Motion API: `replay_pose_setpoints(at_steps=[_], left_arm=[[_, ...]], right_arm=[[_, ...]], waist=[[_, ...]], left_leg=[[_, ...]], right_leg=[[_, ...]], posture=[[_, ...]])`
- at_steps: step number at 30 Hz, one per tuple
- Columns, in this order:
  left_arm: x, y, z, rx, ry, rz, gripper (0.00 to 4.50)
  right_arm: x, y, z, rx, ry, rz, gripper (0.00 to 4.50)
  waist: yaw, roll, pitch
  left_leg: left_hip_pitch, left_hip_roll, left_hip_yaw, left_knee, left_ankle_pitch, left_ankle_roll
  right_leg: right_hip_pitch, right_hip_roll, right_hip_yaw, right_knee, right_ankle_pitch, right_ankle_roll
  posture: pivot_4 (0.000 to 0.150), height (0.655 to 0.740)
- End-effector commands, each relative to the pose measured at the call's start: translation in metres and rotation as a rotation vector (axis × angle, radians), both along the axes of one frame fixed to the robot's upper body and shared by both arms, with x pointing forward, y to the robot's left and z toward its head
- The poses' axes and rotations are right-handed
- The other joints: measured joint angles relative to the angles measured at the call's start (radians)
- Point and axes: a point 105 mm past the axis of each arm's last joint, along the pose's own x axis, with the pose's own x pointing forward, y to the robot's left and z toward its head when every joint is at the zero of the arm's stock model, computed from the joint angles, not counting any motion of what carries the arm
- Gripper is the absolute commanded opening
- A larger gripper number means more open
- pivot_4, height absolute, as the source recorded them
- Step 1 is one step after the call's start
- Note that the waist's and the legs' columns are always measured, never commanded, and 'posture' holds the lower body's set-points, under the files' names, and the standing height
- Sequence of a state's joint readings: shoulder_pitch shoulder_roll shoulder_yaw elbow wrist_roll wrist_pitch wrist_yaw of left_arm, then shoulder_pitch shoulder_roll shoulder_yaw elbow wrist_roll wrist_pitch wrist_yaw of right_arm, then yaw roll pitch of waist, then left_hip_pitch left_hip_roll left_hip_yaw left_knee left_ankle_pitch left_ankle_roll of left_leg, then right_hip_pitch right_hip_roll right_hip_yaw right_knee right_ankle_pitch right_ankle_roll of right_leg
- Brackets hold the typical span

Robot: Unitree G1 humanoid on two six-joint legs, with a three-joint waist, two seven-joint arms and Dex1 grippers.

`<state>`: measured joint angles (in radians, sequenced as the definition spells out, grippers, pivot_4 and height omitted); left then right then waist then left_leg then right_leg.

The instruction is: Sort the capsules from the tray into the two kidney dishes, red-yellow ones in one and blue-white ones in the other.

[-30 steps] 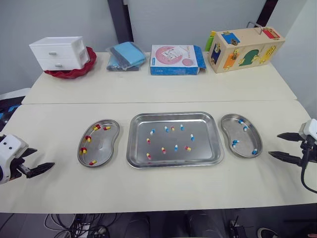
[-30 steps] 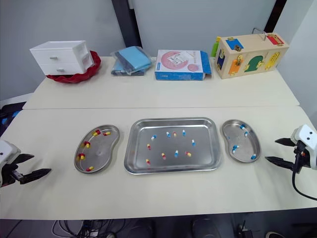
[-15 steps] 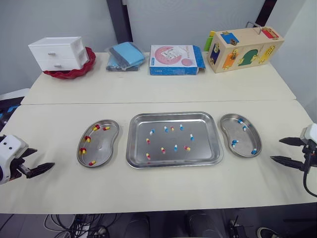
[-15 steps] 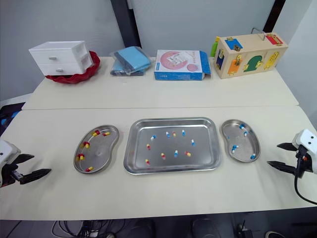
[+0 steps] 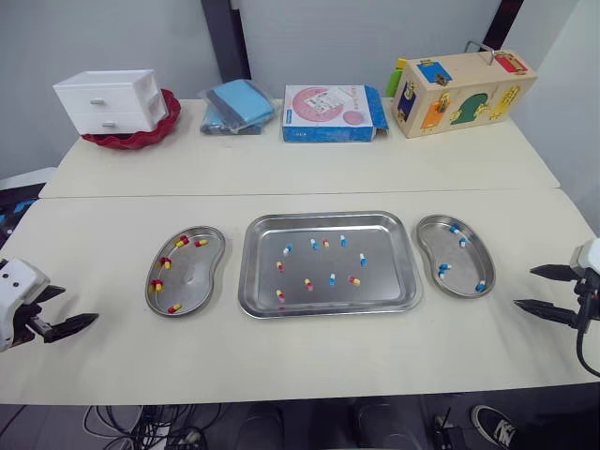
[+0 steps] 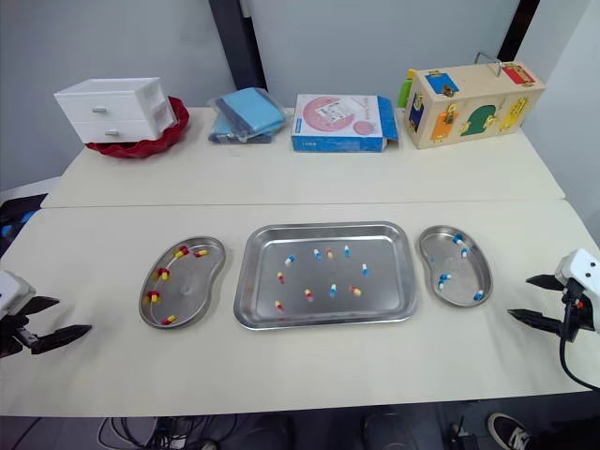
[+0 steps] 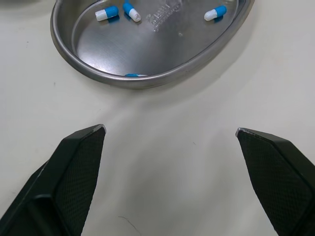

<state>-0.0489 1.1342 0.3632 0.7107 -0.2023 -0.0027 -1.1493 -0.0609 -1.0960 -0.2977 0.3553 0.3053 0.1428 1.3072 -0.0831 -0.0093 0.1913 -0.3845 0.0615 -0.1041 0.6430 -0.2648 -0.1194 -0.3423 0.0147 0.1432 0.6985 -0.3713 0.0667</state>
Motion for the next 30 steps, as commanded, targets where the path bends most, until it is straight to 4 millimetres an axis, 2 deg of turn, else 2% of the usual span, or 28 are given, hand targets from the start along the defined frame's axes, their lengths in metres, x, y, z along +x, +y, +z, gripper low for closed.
replay_pose_setpoints(at_steps=[1, 5, 10, 11, 14, 17, 19, 21, 23, 30], left_arm=[[-0.003, 0.001, 0.018, -0.010, -0.040, -0.007, 4.48], [-0.005, -0.015, 0.026, -0.064, -0.028, -0.068, 4.48], [-0.006, -0.046, 0.037, -0.122, 0.018, -0.184, 4.48], [-0.006, -0.050, 0.039, -0.127, 0.025, -0.197, 4.48], [0.001, -0.078, 0.048, -0.136, 0.032, -0.312, 4.48], [0.009, -0.095, 0.056, -0.142, 0.017, -0.369, 4.48], [0.020, -0.119, 0.065, -0.163, -0.010, -0.462, 4.48], [0.030, -0.144, 0.070, -0.172, -0.016, -0.574, 4.48], [0.037, -0.160, 0.072, -0.171, -0.019, -0.652, 4.48], [0.058, -0.222, 0.075, -0.182, -0.004, -0.959, 4.48]], right_arm=[[-0.010, 0.007, 0.014, 0.048, -0.028, 0.049, 4.50], [-0.034, 0.034, 0.005, 0.126, 0.029, 0.136, 4.50], [-0.073, 0.087, -0.013, 0.251, 0.087, 0.261, 4.50], [-0.077, 0.093, -0.013, 0.258, 0.077, 0.274, 4.50], [-0.082, 0.127, -0.009, 0.383, -0.065, 0.292, 4.50], [-0.087, 0.142, -0.008, 0.428, -0.084, 0.307, 4.50], [-0.092, 0.157, -0.009, 0.465, -0.131, 0.325, 4.50], [-0.098, 0.166, -0.012, 0.484, -0.164, 0.342, 4.50], [-0.099, 0.170, -0.014, 0.483, -0.194, 0.345, 4.50], [-0.094, 0.177, -0.017, 0.475, -0.231, 0.335, 4.50]], waist=[[0.000, 0.000, 0.000], [0.002, 0.000, 0.000], [0.007, -0.001, 0.000], [0.008, -0.001, -0.001], [0.010, -0.003, -0.002], [0.012, -0.003, -0.002], [0.017, -0.004, -0.002], [0.028, -0.004, -0.002], [0.035, -0.004, -0.002], [0.036, -0.004, -0.002]], left_leg=[[0.000, 0.000, 0.000, 0.000, 0.000, 0.000], [0.000, 0.000, -0.001, 0.000, 0.000, 0.000], [0.000, 0.000, -0.002, 0.000, 0.000, 0.000], [0.000, 0.000, -0.002, 0.000, 0.000, 0.000], [0.001, 0.000, -0.002, 0.001, 0.000, 0.000], [0.002, 0.000, -0.002, 0.001, 0.000, 0.000], [0.002, 0.000, -0.002, 0.001, 0.000, 0.000], [0.002, 0.001, -0.005, 0.001, 0.000, 0.000], [0.001, 0.000, -0.005, 0.001, 0.000, 0.000], [0.002, 0.001, -0.005, 0.002, 0.000, 0.000]], right_leg=[[0.000, 0.000, 0.000, 0.000, 0.000, 0.000], [0.001, 0.000, 0.000, 0.000, 0.000, 0.000], [0.003, 0.000, -0.002, -0.001, 0.000, 0.000], [0.003, 0.000, -0.002, -0.001, 0.000, 0.000], [0.004, 0.001, -0.002, -0.001, 0.000, 0.000], [0.005, 0.001, -0.001, -0.001, 0.000, 0.000], [0.005, 0.001, -0.001, -0.001, 0.000, 0.000], [0.005, 0.002, -0.004, -0.001, 0.000, 0.000], [0.005, 0.001, -0.005, -0.001, 0.000, 0.000], [0.006, 0.002, -0.004, 0.000, 0.000, 0.000]], posture=[[0.150, 0.7400], [0.150, 0.7400], [0.150, 0.7400], [0.150, 0.7400], [0.150, 0.7400], [0.150, 0.7400], [0.150, 0.7400], [0.150, 0.7400], [0.150, 0.7400], [0.150, 0.7400]])
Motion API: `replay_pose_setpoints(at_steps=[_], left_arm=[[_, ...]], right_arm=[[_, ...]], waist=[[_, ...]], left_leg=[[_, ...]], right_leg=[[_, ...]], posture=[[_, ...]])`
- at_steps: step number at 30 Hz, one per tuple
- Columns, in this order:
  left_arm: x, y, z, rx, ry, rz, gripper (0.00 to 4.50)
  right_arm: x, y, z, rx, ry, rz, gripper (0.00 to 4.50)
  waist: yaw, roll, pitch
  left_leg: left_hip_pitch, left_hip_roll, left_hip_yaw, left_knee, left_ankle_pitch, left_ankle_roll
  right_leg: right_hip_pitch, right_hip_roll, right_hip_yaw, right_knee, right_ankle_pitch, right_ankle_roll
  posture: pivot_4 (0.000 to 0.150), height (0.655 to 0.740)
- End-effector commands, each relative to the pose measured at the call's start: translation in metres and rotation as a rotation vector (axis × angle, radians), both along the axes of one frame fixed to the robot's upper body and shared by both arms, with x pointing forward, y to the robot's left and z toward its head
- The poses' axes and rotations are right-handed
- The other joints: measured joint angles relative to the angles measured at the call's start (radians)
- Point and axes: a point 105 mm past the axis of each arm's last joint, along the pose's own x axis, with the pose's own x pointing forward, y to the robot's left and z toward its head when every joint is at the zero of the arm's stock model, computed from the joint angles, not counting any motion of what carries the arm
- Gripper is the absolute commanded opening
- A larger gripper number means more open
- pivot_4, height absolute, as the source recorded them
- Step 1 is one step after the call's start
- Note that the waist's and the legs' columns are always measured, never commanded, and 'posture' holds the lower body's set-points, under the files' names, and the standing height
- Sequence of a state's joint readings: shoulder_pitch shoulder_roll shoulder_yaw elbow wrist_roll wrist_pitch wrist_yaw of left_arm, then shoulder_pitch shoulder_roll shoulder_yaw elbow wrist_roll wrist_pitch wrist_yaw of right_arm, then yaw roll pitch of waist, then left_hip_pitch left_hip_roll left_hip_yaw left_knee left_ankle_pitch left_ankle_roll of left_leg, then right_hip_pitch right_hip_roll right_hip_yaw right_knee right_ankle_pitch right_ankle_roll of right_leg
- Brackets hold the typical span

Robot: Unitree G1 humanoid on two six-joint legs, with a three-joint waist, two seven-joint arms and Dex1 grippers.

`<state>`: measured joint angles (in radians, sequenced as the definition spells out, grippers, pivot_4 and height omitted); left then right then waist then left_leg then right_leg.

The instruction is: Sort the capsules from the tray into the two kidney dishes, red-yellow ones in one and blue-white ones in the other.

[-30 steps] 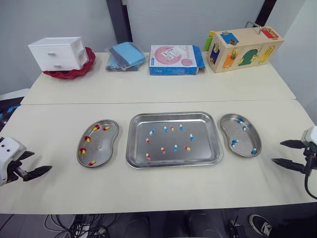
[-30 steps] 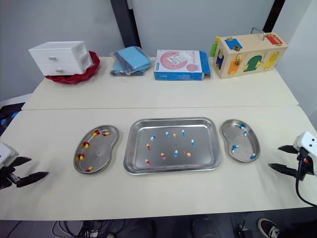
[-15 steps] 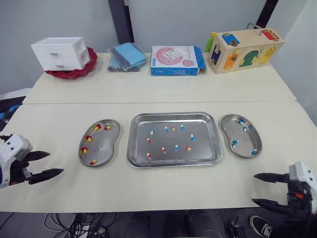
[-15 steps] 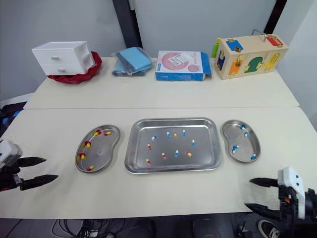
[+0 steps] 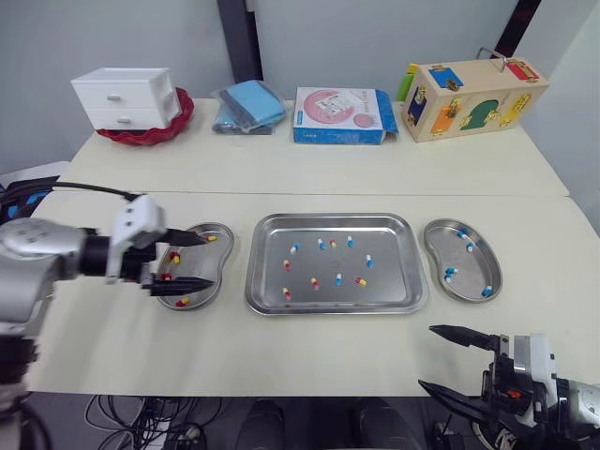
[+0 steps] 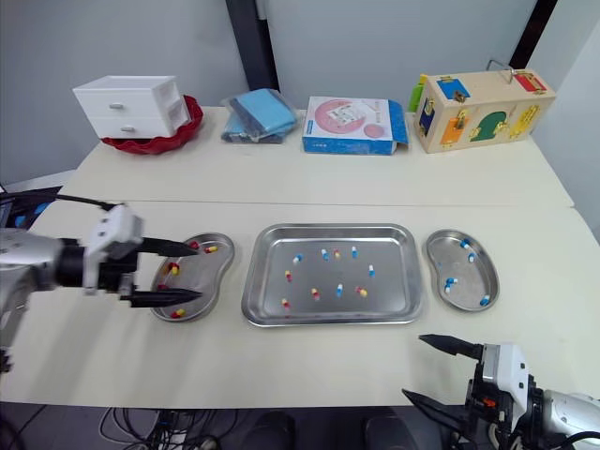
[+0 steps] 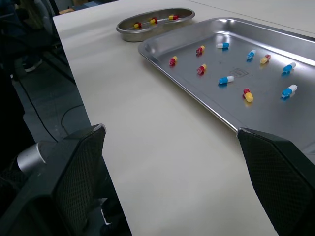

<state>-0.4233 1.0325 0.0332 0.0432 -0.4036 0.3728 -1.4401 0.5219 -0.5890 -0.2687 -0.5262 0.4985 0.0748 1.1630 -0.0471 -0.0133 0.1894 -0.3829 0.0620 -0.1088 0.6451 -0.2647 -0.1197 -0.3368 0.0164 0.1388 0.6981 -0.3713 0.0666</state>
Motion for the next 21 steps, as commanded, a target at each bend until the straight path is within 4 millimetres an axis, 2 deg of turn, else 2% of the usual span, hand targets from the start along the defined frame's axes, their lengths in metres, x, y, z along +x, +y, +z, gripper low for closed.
replay_pose_setpoints(at_steps=[1, 8, 11, 14, 20, 21], left_arm=[[0.006, -0.021, 0.006, 0.032, -0.016, -0.143, 4.48], [0.023, -0.054, -0.006, 0.113, -0.033, -0.360, 4.48], [0.028, -0.061, -0.012, 0.153, -0.045, -0.416, 4.48], [0.032, -0.069, -0.017, 0.183, -0.069, -0.475, 3.96], [0.035, -0.076, -0.031, 0.252, -0.061, -0.549, 2.05], [0.035, -0.078, -0.034, 0.261, -0.057, -0.563, 2.05]], right_arm=[[0.004, 0.004, 0.007, 0.009, -0.052, -0.015, 4.50], [-0.003, 0.009, -0.001, -0.010, -0.006, -0.027, 4.50], [-0.002, 0.012, -0.002, -0.004, -0.012, -0.040, 4.50], [-0.003, 0.013, -0.002, -0.003, -0.012, -0.051, 4.50], [0.001, 0.013, -0.002, -0.005, -0.027, -0.071, 4.50], [0.002, 0.014, -0.002, -0.004, -0.030, -0.073, 4.50]], waist=[[0.000, 0.000, 0.000], [-0.002, 0.000, 0.000], [-0.001, 0.000, 0.000], [-0.001, 0.000, 0.000], [-0.003, 0.000, 0.000], [-0.003, 0.000, 0.000]], left_leg=[[0.000, 0.000, 0.000, 0.000, 0.000, 0.000], [0.000, 0.000, 0.000, 0.000, 0.000, 0.000], [0.000, -0.001, -0.001, 0.001, 0.000, 0.000], [0.000, -0.001, -0.001, 0.001, 0.000, 0.000], [-0.001, -0.001, -0.001, 0.001, 0.000, 0.000], [-0.001, -0.001, -0.001, 0.001, 0.000, 0.000]], right_leg=[[0.000, 0.000, 0.000, 0.000, 0.000, 0.000], [0.000, 0.000, 0.000, 0.000, 0.000, 0.000], [0.000, 0.000, 0.000, 0.000, 0.000, 0.000], [0.000, 0.000, 0.000, 0.000, 0.000, 0.000], [0.000, 0.000, 0.000, 0.000, 0.000, 0.000], [0.000, 0.000, 0.000, 0.000, 0.000, 0.000]], posture=[[0.150, 0.7400], [0.150, 0.7400], [0.150, 0.7400], [0.150, 0.7400], [0.150, 0.7400], [0.150, 0.7400]])
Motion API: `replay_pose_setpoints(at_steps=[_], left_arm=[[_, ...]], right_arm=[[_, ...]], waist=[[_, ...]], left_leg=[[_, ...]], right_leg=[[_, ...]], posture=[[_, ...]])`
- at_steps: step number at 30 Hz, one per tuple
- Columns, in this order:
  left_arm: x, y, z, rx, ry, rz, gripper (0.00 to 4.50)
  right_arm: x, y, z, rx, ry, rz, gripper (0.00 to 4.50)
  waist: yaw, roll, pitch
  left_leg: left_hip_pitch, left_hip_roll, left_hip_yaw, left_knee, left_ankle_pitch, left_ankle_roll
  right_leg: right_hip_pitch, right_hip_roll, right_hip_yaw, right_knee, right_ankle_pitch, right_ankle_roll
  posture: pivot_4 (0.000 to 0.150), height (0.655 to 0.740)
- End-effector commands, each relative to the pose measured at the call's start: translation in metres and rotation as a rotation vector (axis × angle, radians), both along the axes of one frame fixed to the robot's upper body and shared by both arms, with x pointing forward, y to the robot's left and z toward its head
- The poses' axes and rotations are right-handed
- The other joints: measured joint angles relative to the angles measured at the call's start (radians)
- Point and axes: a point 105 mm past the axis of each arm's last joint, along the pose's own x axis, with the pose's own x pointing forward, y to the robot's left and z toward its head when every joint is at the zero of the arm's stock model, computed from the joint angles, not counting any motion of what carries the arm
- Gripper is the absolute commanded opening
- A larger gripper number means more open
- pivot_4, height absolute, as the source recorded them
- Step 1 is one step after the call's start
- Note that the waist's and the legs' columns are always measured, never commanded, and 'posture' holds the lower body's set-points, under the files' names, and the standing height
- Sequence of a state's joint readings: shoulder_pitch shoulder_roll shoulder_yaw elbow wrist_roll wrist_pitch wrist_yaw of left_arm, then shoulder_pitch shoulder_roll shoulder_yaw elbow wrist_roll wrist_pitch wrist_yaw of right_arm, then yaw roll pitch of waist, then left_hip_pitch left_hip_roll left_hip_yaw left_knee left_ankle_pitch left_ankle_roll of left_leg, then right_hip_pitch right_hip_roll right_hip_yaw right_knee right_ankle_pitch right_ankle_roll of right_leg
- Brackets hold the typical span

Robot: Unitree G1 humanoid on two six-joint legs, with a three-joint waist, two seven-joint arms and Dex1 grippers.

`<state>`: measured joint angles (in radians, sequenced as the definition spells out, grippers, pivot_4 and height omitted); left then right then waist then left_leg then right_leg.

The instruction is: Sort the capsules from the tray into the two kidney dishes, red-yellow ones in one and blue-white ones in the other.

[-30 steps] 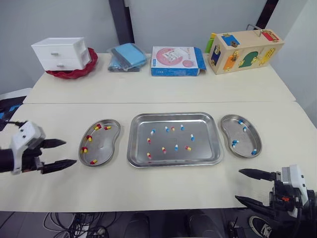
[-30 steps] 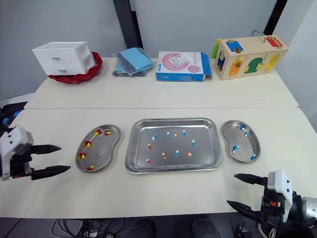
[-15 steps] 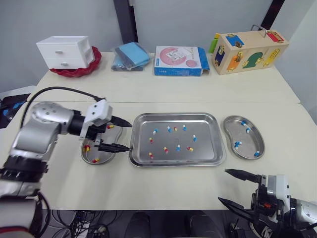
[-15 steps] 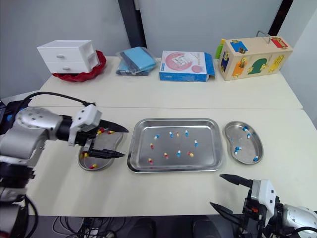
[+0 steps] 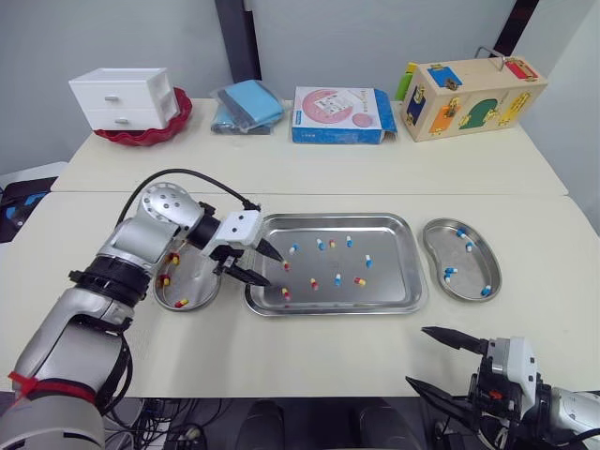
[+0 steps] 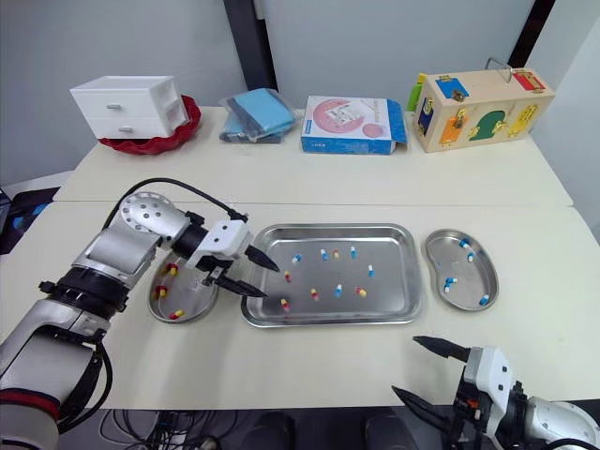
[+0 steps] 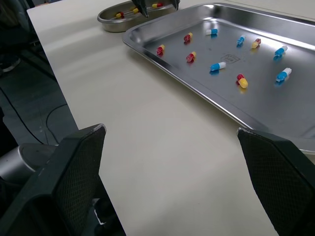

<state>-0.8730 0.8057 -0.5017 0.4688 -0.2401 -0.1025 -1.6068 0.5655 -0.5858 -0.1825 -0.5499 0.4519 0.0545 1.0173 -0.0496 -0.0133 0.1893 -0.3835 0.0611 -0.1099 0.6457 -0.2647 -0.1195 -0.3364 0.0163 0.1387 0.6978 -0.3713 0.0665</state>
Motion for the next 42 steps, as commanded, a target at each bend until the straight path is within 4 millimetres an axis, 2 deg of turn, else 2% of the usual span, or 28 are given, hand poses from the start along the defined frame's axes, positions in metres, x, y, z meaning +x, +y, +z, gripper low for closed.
replay_pose_setpoints(at_steps=[1, 10, 17, 35, 38, 42], left_arm=[[0.000, -0.005, -0.003, 0.039, -0.019, -0.062, 2.05], [0.005, -0.020, -0.014, 0.072, -0.033, -0.138, 2.05], [0.003, -0.019, -0.026, 0.100, -0.022, -0.164, 2.05], [0.000, -0.017, -0.041, 0.148, -0.013, -0.194, 2.05], [-0.001, -0.014, -0.044, 0.167, -0.009, -0.194, 1.52], [-0.002, -0.013, -0.044, 0.168, -0.010, -0.198, 0.25]], right_arm=[[0.002, 0.004, 0.010, 0.001, -0.053, 0.007, 4.50], [0.000, 0.002, 0.006, -0.002, -0.050, -0.002, 4.50], [-0.003, 0.001, 0.003, -0.003, -0.047, -0.009, 4.50], [-0.003, 0.002, 0.004, -0.002, -0.049, -0.027, 4.50], [-0.003, 0.002, 0.005, -0.001, -0.052, -0.029, 4.50], [-0.003, 0.003, 0.005, 0.000, -0.052, -0.031, 4.50]], waist=[[0.000, 0.000, 0.000], [0.001, 0.000, 0.000], [-0.001, 0.000, 0.000], [-0.001, 0.000, 0.000], [-0.001, 0.000, 0.000], [-0.001, -0.001, 0.000]], left_leg=[[0.000, 0.000, 0.000, 0.000, 0.000, 0.000], [0.000, -0.001, -0.001, 0.000, 0.000, 0.000], [0.000, -0.001, -0.001, 0.000, 0.000, 0.000], [0.000, -0.001, -0.001, 0.000, 0.000, 0.000], [0.000, -0.001, -0.001, 0.000, 0.000, 0.000], [0.000, -0.001, -0.001, 0.000, 0.000, 0.000]], right_leg=[[0.000, 0.000, 0.000, 0.000, 0.000, 0.000], [0.000, 0.000, 0.000, 0.000, 0.000, 0.000], [0.000, 0.000, 0.000, 0.000, 0.000, 0.000], [0.001, 0.000, -0.001, 0.000, 0.000, 0.000], [0.001, 0.000, -0.001, 0.000, 0.000, 0.000], [0.001, 0.000, -0.001, 0.000, 0.000, 0.000]], posture=[[0.150, 0.7400], [0.150, 0.7400], [0.150, 0.7400], [0.150, 0.7400], [0.150, 0.7400], [0.150, 0.7400]])
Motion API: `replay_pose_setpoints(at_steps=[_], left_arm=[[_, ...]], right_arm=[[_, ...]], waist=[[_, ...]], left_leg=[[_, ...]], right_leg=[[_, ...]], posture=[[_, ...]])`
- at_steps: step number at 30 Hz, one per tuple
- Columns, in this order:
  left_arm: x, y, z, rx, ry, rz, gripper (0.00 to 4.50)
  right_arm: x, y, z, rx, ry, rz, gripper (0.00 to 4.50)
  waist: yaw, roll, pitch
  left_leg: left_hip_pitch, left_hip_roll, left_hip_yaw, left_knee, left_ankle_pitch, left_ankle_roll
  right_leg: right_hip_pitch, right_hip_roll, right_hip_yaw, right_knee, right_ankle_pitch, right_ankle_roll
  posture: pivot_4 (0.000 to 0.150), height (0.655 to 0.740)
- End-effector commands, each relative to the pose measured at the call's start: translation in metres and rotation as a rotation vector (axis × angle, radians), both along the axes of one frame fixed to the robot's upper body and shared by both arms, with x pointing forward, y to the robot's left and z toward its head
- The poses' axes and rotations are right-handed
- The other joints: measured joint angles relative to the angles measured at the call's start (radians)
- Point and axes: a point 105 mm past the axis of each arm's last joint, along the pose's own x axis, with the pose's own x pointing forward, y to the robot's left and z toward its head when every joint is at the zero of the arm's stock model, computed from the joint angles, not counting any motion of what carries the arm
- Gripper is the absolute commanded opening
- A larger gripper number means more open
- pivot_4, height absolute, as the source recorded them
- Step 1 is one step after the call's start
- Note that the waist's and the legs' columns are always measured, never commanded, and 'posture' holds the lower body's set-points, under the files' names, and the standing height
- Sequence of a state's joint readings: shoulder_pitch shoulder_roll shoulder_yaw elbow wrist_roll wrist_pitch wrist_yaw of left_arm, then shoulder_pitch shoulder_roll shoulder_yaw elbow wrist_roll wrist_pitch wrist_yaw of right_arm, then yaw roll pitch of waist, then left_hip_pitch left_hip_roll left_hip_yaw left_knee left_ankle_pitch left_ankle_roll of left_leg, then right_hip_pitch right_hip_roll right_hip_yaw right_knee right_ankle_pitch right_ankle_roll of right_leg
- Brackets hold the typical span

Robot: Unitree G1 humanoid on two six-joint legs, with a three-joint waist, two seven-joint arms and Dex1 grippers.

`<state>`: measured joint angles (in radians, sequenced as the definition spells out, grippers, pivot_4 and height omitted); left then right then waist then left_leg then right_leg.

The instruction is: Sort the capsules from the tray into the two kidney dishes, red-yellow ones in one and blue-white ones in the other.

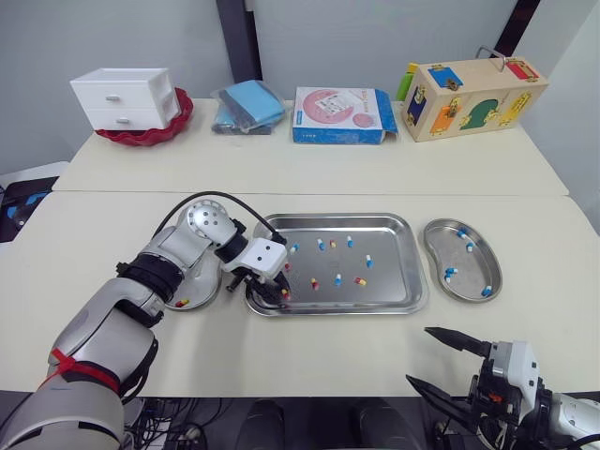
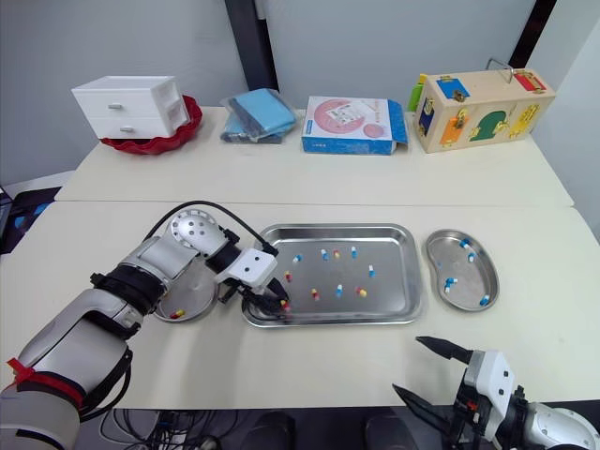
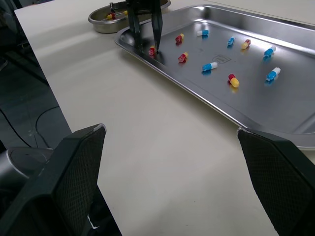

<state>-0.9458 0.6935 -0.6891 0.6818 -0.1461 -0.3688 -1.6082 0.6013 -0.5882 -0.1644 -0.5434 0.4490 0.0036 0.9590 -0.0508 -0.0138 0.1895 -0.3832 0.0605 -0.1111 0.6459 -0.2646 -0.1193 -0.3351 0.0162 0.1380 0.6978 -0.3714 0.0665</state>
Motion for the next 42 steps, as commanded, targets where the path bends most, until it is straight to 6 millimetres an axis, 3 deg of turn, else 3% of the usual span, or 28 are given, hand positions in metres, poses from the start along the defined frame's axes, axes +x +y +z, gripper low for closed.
replay_pose_setpoints(at_steps=[1, 9, 17, 20, 24, 31, 34, 42], left_arm=[[-0.003, 0.003, -0.005, 0.026, 0.008, -0.009, 0.02], [-0.006, -0.003, 0.004, -0.029, 0.022, -0.002, 0.02], [-0.015, 0.009, 0.042, -0.146, 0.032, 0.116, 0.02], [-0.017, 0.032, 0.062, -0.185, 0.002, 0.256, 0.02], [-0.023, 0.077, 0.082, -0.194, -0.055, 0.502, 0.02], [-0.027, 0.144, 0.081, -0.167, -0.127, 0.830, 0.02], [-0.029, 0.149, 0.076, -0.171, -0.124, 0.862, 0.02], [-0.025, 0.139, 0.066, -0.205, -0.099, 0.875, 0.02]], right_arm=[[-0.001, 0.004, 0.008, -0.003, -0.040, 0.016, 4.50], [-0.001, 0.008, 0.012, 0.010, -0.048, 0.026, 4.50], [-0.007, 0.015, 0.017, -0.015, -0.052, 0.122, 4.50], [-0.004, 0.015, 0.020, -0.030, -0.060, 0.160, 4.50], [-0.001, 0.017, 0.024, -0.031, -0.062, 0.218, 4.50], [0.006, 0.023, 0.026, -0.024, -0.058, 0.286, 4.50], [0.010, 0.023, 0.026, -0.022, -0.054, 0.289, 4.50], [0.016, 0.025, 0.028, -0.018, -0.053, 0.289, 4.50]], waist=[[0.000, 0.000, 0.000], [0.000, 0.000, 0.000], [-0.003, 0.000, 0.000], [-0.008, 0.000, 0.000], [-0.010, 0.000, 0.000], [0.012, 0.000, 0.000], [0.020, 0.000, 0.000], [0.019, 0.000, 0.000]], left_leg=[[0.000, 0.000, 0.000, 0.000, 0.000, 0.000], [0.000, 0.000, 0.000, 0.000, 0.000, 0.000], [0.000, 0.000, -0.001, 0.000, 0.000, 0.000], [0.000, 0.000, -0.001, 0.000, 0.000, 0.000], [0.001, 0.002, -0.001, -0.001, 0.000, 0.000], [0.001, 0.001, -0.001, 0.000, 0.000, 0.000], [0.000, 0.002, -0.001, 0.000, 0.000, 0.000], [0.000, 0.002, -0.001, 0.000, 0.000, 0.000]], right_leg=[[0.000, 0.000, 0.000, 0.000, 0.000, 0.000], [0.000, 0.000, 0.000, 0.000, 0.000, 0.000], [0.000, 0.000, -0.001, 0.000, 0.000, 0.000], [0.000, 0.000, -0.001, 0.000, 0.000, 0.000], [0.000, 0.000, -0.001, 0.000, 0.000, 0.000], [0.000, 0.000, -0.002, 0.000, 0.000, 0.000], [0.000, 0.000, -0.002, 0.000, 0.000, -0.001], [-0.001, 0.000, -0.002, 0.000, 0.000, -0.001]], posture=[[0.150, 0.7400], [0.150, 0.7400], [0.150, 0.7400], [0.150, 0.7400], [0.150, 0.7400], [0.150, 0.7400], [0.150, 0.7400], [0.150, 0.7400]])
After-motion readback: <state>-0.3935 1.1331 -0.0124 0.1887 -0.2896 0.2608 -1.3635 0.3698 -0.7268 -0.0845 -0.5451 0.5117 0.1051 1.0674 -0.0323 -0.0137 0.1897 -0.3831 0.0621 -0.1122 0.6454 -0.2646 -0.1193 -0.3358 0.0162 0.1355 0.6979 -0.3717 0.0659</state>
